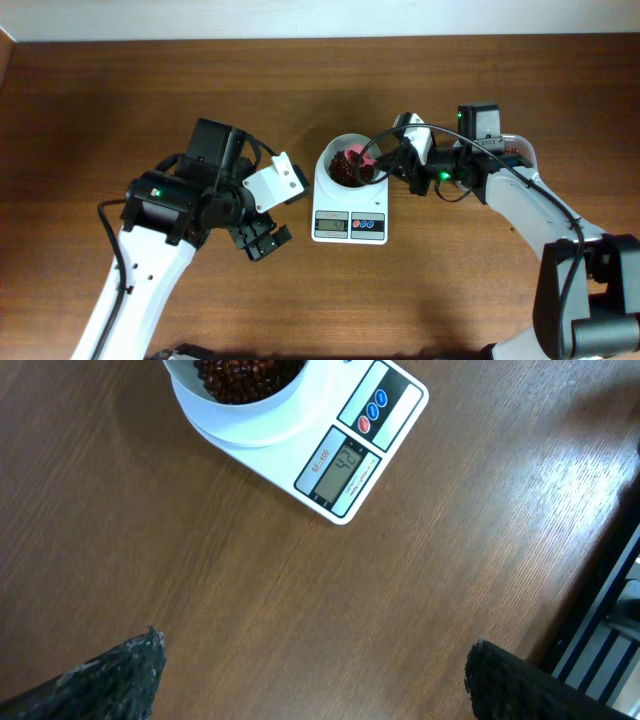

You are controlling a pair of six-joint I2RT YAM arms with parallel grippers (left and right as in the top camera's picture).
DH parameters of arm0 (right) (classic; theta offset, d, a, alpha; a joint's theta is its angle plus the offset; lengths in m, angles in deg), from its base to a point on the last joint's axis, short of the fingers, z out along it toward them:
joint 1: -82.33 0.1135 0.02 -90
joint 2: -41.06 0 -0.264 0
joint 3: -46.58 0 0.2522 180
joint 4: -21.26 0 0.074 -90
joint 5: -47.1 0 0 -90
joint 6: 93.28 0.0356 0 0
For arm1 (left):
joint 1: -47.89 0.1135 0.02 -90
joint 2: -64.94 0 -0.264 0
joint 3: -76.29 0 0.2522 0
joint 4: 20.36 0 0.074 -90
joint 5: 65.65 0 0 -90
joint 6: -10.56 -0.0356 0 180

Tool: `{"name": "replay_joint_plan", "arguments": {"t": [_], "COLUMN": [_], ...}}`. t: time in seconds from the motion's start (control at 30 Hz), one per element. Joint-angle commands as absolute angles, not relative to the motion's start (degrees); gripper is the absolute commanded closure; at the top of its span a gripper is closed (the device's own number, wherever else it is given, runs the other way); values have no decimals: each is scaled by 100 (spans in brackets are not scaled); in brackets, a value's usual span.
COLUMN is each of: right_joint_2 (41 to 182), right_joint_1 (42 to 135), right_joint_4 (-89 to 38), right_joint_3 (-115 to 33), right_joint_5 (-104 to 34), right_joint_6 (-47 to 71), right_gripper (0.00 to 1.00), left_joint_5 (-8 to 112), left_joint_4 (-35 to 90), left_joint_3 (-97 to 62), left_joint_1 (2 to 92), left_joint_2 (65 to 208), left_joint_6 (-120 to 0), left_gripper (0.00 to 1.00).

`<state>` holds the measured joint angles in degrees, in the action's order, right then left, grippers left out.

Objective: Scoop and weigh 50g on scale
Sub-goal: 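Tip the scoop slowly to trickle beans into the bowl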

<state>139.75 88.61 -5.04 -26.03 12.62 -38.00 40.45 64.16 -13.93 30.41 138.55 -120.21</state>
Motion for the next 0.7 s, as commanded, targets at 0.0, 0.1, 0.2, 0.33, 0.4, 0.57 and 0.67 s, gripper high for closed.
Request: {"name": "replay_joint_plan", "arguments": {"t": [0.0, 0.1, 0.2, 0.33, 0.4, 0.57, 0.67], "right_joint_2": [13925, 13925, 13925, 13925, 13925, 13925, 13925], "right_joint_1": [8878, 8878, 8878, 8878, 8878, 8878, 8878], "right_joint_4": [-484, -465, -465, -425, -423, -421, -379], "right_joint_3": [-2559, -2559, -2559, -2559, -2559, -2562, -2562], "right_joint_5": [1380, 1383, 1380, 1380, 1383, 1365, 1245], "right_joint_6": [-3868, -3868, -3868, -3868, -3868, -3868, -3864], "right_gripper": [96, 96, 96, 96, 96, 96, 96], "left_joint_5": [4110, 4110, 4110, 4110, 4110, 4110, 4110], "left_joint_4": [6420, 6420, 6420, 6420, 6420, 6420, 6420], "left_joint_3": [-1498, -1498, -1498, -1498, -1498, -1498, -1498], "left_joint_1": [3076, 3076, 3076, 3076, 3076, 3076, 3076], "left_joint_2": [13804, 13804, 13804, 13804, 13804, 13804, 13804], "left_joint_6": [-12093, -12093, -12093, -12093, -12093, -12093, -12093], "left_gripper": [1, 1, 1, 1, 1, 1, 1]}}
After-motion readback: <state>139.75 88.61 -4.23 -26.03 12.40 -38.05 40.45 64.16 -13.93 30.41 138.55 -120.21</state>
